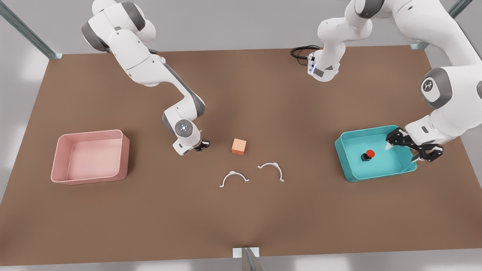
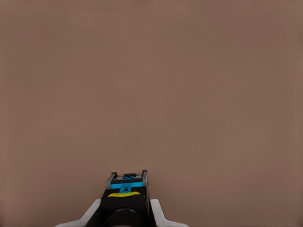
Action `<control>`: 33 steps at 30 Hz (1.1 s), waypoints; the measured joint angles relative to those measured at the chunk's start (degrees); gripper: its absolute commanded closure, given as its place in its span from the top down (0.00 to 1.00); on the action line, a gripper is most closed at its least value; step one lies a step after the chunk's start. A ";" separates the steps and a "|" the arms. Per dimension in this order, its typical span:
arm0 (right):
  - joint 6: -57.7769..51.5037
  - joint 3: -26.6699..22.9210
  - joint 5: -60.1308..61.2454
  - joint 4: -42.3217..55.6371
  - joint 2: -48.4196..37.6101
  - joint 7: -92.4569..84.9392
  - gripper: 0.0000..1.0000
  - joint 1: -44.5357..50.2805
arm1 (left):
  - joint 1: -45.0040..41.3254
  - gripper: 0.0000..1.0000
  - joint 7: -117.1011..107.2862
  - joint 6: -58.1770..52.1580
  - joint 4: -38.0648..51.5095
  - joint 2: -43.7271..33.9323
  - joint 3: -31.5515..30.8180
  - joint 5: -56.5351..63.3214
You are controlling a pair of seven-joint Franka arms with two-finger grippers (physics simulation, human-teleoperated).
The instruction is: Place the red button in the blue storage box with the left arm, and place the yellow button in the pink storage box with the right arm
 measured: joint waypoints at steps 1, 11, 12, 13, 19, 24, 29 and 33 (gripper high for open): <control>-0.04 0.00 0.03 0.33 -0.96 -0.34 0.37 -0.36 | -0.34 1.00 -1.80 -1.43 0.65 -1.23 0.08 0.05; -8.05 -0.02 0.05 2.99 -10.74 -8.05 0.38 -12.59 | -4.69 1.00 -15.05 -5.43 -6.84 -6.31 -0.09 4.57; -9.73 -0.02 0.05 2.85 -12.12 -9.22 0.38 -14.14 | -5.00 1.00 -16.01 -5.55 -6.85 -6.28 -0.09 4.66; -11.38 -0.01 0.04 2.69 -13.49 -10.45 0.38 -15.70 | -5.26 1.00 -16.91 -5.66 -6.88 -6.25 -0.10 4.72; -18.42 -0.05 -0.05 2.43 -16.11 -19.20 0.40 -26.91 | -6.45 1.00 -21.38 -6.24 -7.03 -5.56 -0.10 4.77; -20.88 -0.54 -0.25 2.51 -16.08 -26.86 0.40 -33.15 | -6.62 1.00 -24.11 -6.50 -7.23 -5.51 -0.09 4.75; -21.94 -0.63 -1.88 2.67 -14.71 -34.34 0.44 -39.27 | -7.67 1.00 -26.25 -6.88 -7.38 -4.83 -0.10 4.70; -22.17 -0.66 -3.84 2.90 -12.75 -39.12 1.00 -41.73 | -7.86 1.00 -27.60 -7.04 -7.38 -4.75 -0.10 4.67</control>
